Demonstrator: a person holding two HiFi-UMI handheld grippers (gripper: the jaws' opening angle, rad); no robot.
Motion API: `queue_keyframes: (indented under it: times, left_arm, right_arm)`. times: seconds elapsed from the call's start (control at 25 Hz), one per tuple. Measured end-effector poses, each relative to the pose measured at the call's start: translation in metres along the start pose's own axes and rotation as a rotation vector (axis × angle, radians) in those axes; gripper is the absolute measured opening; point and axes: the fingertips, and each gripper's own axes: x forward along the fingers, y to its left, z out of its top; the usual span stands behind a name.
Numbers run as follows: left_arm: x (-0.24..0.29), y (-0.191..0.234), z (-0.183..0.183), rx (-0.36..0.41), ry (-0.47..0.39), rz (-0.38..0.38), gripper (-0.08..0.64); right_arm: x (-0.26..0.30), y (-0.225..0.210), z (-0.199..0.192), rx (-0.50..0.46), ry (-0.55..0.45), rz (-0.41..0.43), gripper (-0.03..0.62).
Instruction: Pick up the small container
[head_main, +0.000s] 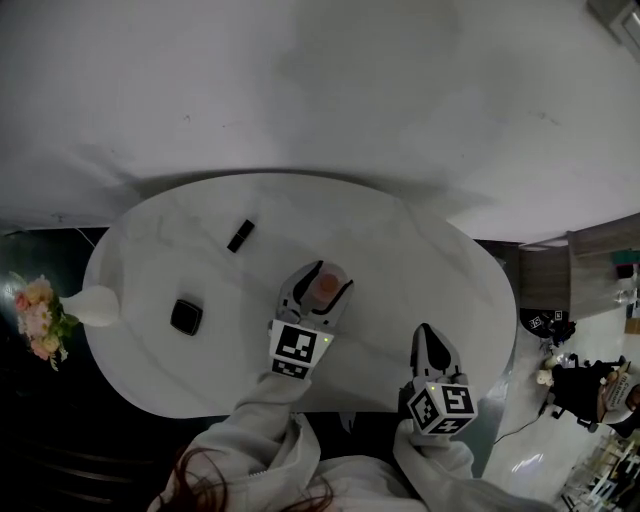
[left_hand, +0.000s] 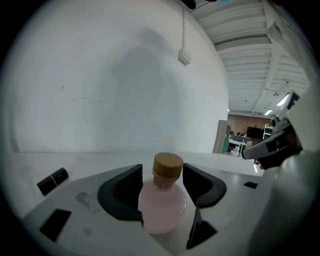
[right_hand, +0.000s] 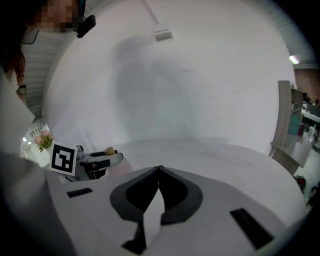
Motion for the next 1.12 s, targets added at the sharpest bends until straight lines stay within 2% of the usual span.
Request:
queue_keyframes:
  times: [0.04, 0.12, 0.32, 0.8, 1.12]
  left_arm:
    - [0.000, 0.001, 0.001, 0.011, -0.005, 0.009, 0.244]
    - [0.001, 0.001, 0.004, 0.051, -0.013, 0.022, 0.179]
    - [0.000, -0.004, 0.008, 0.136, -0.015, 0.047, 0.126]
    - [-0.005, -0.004, 0.003, 0.115, 0.019, 0.091, 0.124]
    - [-0.021, -0.014, 0.008, 0.106, 0.018, 0.124, 0.124]
  right_arm:
    - [0.000, -0.001, 0.000, 0.001, 0.001, -0.004, 0.049]
    - [0.000, -0.003, 0.000, 0.004, 0.002, -0.009, 0.049]
    - [-0.004, -0.007, -0.002, 0.010, 0.004, -0.014, 0.049]
    - [-0.017, -0.020, -0.002, 0.013, -0.017, -0.009, 0.049]
    - [-0.026, -0.022, -0.001, 0.012, -0.032, 0.025, 0.049]
